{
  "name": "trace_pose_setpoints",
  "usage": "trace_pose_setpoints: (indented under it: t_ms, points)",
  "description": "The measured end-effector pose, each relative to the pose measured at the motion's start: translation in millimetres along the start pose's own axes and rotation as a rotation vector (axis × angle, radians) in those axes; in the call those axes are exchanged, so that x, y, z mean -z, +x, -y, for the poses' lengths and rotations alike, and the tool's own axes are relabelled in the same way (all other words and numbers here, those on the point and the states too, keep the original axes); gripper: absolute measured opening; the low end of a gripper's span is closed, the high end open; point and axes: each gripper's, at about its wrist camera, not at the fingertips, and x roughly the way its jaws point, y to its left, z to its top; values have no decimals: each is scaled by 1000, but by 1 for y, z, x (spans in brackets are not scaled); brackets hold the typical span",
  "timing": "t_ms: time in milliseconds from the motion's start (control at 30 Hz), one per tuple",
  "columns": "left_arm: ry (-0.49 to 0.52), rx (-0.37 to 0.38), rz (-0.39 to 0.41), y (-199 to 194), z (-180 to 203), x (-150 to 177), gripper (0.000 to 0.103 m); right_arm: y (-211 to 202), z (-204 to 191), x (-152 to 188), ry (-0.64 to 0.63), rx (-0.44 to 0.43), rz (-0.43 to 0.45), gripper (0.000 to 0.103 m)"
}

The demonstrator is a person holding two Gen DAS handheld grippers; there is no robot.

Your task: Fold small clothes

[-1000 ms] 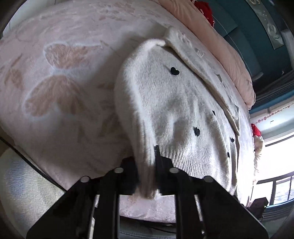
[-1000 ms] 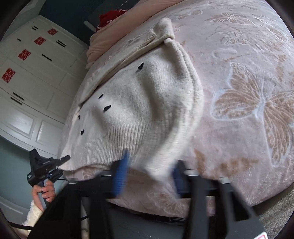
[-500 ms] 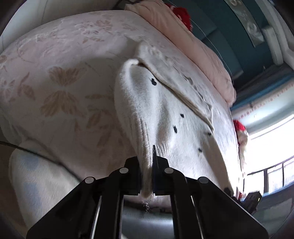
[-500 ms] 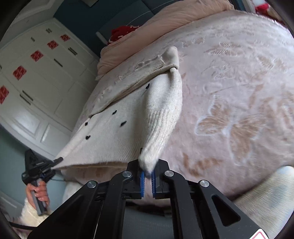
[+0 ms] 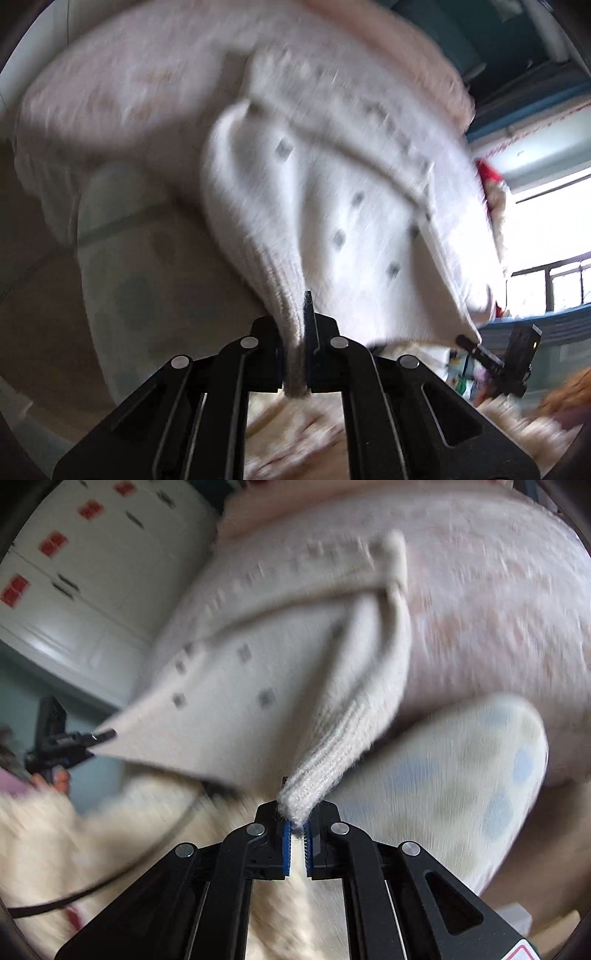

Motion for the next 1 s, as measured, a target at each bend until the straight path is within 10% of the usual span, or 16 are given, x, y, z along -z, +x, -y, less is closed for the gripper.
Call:
trace_pose_setpoints:
  t_ms: [200,400,567,633,667,867,1000]
  points:
    - [127,9,321,4,44,-132,6,-3,21,-142,21,-98,343,5]
    - [140,-160,381,113,46,-250,12,81,77,-263,168,6,434,28]
    - [62,-255,351,135,19,-261,31,88,84,-263,199,106,473,46]
    - [116,-254,396,118,18,-246,79,86,75,-250,121,135,475,66]
    - [149,-260,427,111,16,-239,85,85,72,-243,92,149,472,66]
    - [234,-382,361,141,2,-239,87,134,63,-240,-20,257,329,66]
    - [105,-311,285,173,-17,-256,78,171,82,-257,97,249,237,65]
